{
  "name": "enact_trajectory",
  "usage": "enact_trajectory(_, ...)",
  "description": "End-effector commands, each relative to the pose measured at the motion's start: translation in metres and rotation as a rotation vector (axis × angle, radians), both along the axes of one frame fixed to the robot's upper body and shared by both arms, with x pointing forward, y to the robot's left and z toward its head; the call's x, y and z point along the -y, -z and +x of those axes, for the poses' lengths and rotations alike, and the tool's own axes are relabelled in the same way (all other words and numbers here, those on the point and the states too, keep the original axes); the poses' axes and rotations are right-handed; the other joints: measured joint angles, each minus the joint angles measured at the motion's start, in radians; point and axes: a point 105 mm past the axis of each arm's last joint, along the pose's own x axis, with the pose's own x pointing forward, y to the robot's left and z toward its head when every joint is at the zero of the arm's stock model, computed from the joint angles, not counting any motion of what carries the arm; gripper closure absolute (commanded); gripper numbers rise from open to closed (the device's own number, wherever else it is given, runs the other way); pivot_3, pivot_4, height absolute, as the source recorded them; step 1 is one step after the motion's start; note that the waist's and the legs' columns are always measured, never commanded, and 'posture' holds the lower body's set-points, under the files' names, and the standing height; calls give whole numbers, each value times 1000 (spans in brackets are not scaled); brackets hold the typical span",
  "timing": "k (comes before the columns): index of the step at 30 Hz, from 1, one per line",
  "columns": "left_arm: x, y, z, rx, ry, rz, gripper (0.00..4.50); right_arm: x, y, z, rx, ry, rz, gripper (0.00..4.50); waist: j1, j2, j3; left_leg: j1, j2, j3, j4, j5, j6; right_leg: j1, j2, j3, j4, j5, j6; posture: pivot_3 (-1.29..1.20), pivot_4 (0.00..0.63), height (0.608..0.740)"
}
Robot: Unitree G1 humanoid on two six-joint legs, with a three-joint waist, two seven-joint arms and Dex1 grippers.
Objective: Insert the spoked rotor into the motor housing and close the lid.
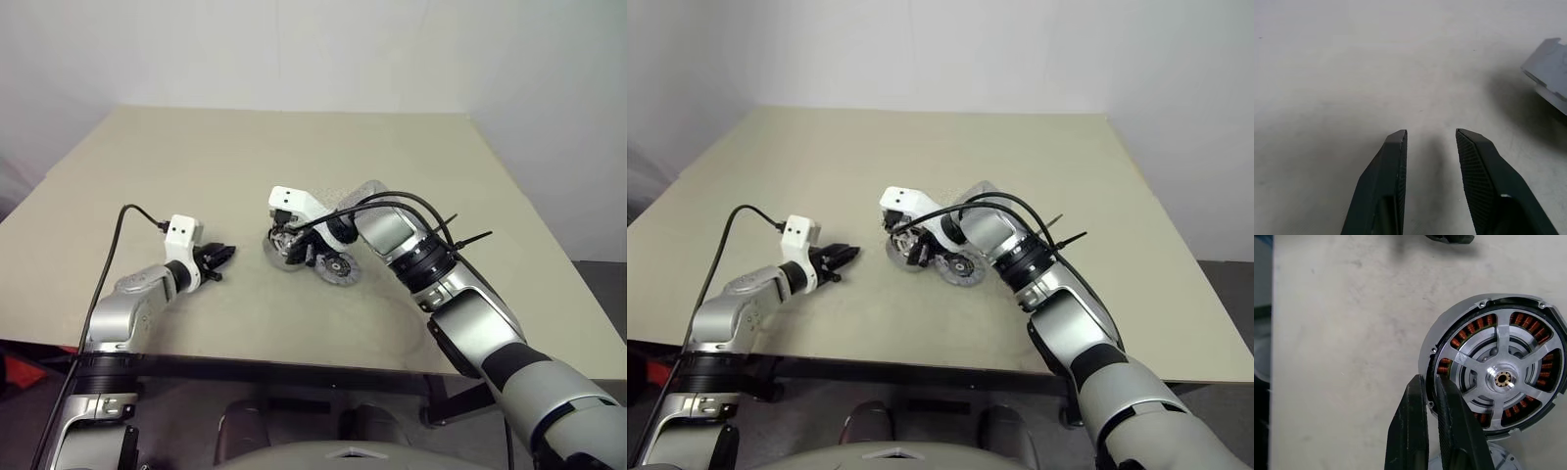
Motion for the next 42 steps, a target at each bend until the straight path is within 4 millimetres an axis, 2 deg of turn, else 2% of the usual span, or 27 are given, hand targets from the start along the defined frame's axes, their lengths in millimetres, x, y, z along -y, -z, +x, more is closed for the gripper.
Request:
enact_trajectory(1, -6, -14, 2, 56, -10, 13, 2812, -11, -17, -1, 82, -45, 39, 4470, -1, 0, 0, 0, 0, 0, 0, 0, 0, 0, 0, 0, 0, 0, 0, 0, 0, 740)
enact_trajectory(5, -6, -15, 3, 59, -11, 18, 2812, -13, 3, 5, 104, -12, 15, 4470, -2, 0, 0, 0, 1, 0, -1, 0, -1, 0, 0, 0, 1, 0, 0, 0, 0, 740)
enact_trajectory(12, -7, -16, 3, 61, -10, 24, 2812, -16, 19, 3, 127, -73, -13, 4470, -2, 0, 0, 2, 0, 0, -1, 2, -4, 1, 0, 0, 1, 0, 0, 0, 0, 740)
enact_trajectory(13, -8, -16, 3, 61, -10, 24, 2812, -15, 18, 3, 135, -83, -14, 3812, -2, 0, 0, 2, 0, 0, -1, 2, -4, 1, 0, 0, 1, 0, 0, 0, 0, 740)
enact_trajectory(20, -9, -15, 2, 57, -13, 24, 2812, -15, -6, -8, 156, -192, 61, 1583, -2, 0, 0, 2, 0, 0, -1, 2, -4, 1, 0, 0, 1, 0, 0, 0, 0, 740)
enact_trajectory(25, -6, -15, 3, 53, -9, 14, 2812, -14, -38, -9, 206, -233, 158, 1583, -2, 0, 0, 1, 1, 0, -1, 2, -4, 1, 1, 0, 1, 0, 0, 0, 0, 740)
enact_trajectory(29, -4, -13, 3, 49, -2, 8, 2812, -4, -52, 10, 275, -117, 207, 1583, -2, 0, 0, 1, 0, 0, -1, 2, -4, 1, 0, 0, 1, 0, 0, 0, 0, 740)
enact_trajectory(31, -3, -13, 3, 48, 2, 5, 2812, 6, -52, 24, 319, -43, 207, 1583, -1, 0, 0, 1, 0, 0, -1, 2, -4, 2, 0, 0, 1, 0, 0, 0, 0, 740)
enact_trajectory(35, -1, -14, 4, 48, 15, 4, 2812, 48, -41, 60, 419, 189, 169, 1583, 0, 0, 0, 1, 0, 0, -1, 2, -4, 2, 0, 0, 1, 0, 0, 0, 0, 740)
enact_trajectory(36, 0, -14, 4, 47, 19, 6, 2812, 61, -35, 65, 441, 226, 149, 1985, 2, 0, 0, 1, 0, 0, 0, 2, -4, 2, 0, 0, 1, 0, 0, 0, 0, 740)
enact_trajectory(38, 0, -14, 5, 44, 27, 8, 2812, 82, -22, 66, 453, 265, 110, 2456, 3, -1, 0, 1, -1, 0, 0, 2, -4, 2, 0, 0, 1, 0, 0, 0, 0, 740)
enact_trajectory(42, 2, -13, 7, 38, 41, 13, 2812, 115, -2, 56, 477, 281, 33, 3792, 0, 0, 0, -2, -1, 0, -1, 2, -4, 2, 0, 0, -1, 0, 0, 0, 0, 740)
